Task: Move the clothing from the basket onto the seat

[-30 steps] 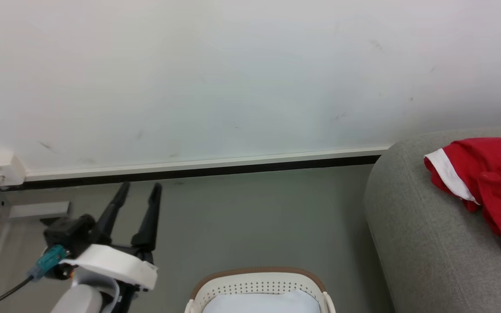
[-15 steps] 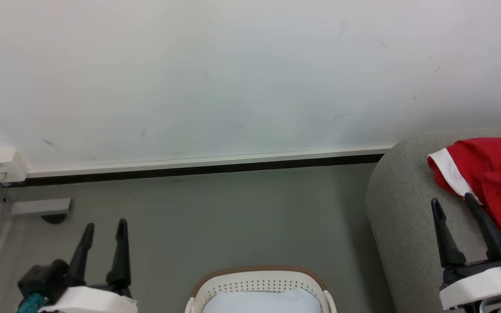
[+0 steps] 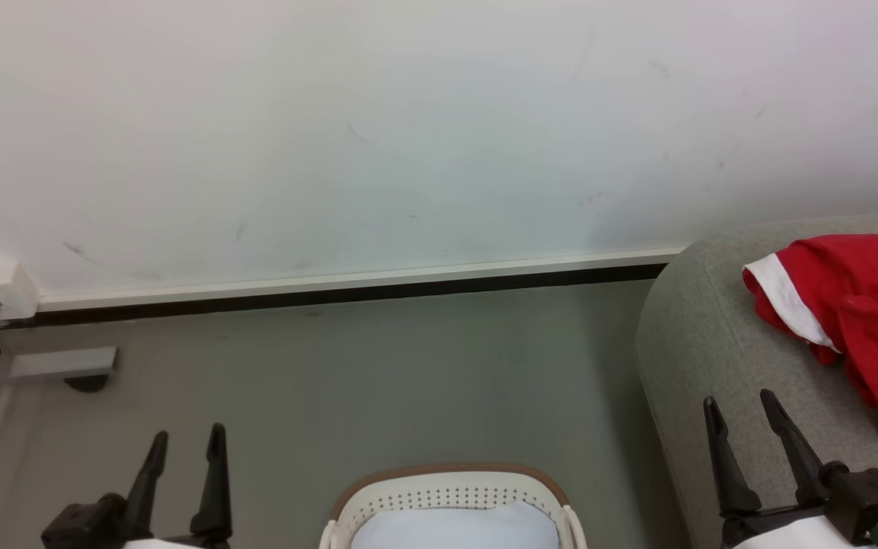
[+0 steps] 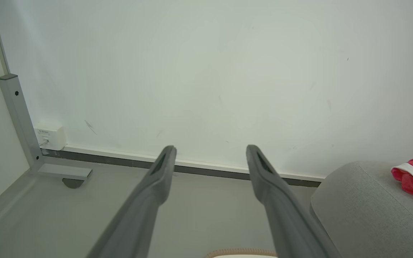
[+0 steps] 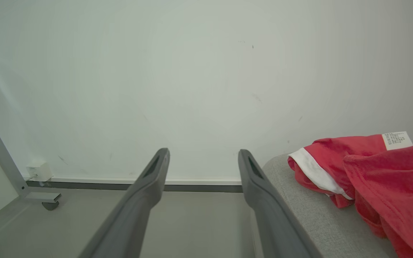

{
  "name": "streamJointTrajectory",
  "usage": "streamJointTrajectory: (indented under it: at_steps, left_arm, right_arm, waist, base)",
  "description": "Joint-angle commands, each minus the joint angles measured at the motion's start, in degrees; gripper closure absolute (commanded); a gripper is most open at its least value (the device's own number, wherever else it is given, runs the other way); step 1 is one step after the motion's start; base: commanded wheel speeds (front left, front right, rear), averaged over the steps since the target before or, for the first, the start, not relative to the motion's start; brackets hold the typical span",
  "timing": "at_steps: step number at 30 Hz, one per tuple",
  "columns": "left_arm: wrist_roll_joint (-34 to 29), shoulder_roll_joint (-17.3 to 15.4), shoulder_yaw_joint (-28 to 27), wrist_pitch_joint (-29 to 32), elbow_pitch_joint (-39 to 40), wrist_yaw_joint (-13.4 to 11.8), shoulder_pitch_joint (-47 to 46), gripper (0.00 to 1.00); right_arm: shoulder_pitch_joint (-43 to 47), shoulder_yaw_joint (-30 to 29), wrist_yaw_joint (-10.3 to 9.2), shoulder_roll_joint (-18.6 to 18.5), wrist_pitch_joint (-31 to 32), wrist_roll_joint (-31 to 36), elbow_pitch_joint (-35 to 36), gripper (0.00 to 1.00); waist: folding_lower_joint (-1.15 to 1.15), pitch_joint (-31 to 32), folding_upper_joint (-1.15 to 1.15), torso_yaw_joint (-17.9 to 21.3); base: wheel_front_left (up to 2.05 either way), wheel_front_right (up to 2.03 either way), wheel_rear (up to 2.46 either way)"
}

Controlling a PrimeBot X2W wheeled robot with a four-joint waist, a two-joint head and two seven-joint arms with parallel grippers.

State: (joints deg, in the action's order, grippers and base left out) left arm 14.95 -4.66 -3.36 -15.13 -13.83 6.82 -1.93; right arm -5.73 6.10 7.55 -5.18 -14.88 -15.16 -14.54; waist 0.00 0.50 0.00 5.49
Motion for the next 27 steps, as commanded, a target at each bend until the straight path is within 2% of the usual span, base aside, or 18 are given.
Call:
streamJointTrajectory:
  at_steps: [1, 13, 27]
  left_arm:
    - [-0.82, 0.11, -0.50, -0.01, -0.04, 0.22, -0.48, 0.00]
    - [-2.41, 1.00, -0.33, -0.01, 0.09, 0.64, -1.53, 0.00]
    - [-2.27, 0.54, 0.60, -0.01, -0.87, 0.68, -1.87, 0.00]
  right_arm:
    - [0.36, -0.12, -0.13, 0.18, -0.23, 0.50, -0.14, 0.00]
    - [-1.55, 0.52, -0.13, 0.44, -0.24, -0.18, -0.76, 0.00]
    - [-2.41, 1.84, -0.13, 0.68, -0.24, -0.65, -1.31, 0.00]
  waist:
    - [0.00, -0.02, 0.00, -0.06]
    - [0.00, -0.03, 0.00, 0.01]
    - [0.00, -0.14, 0.00, -0.42]
  base:
    - [0.00, 0.00, 0.00]
    - [0.00, 0.00, 0.00]
    - [0.00, 0.00, 0.00]
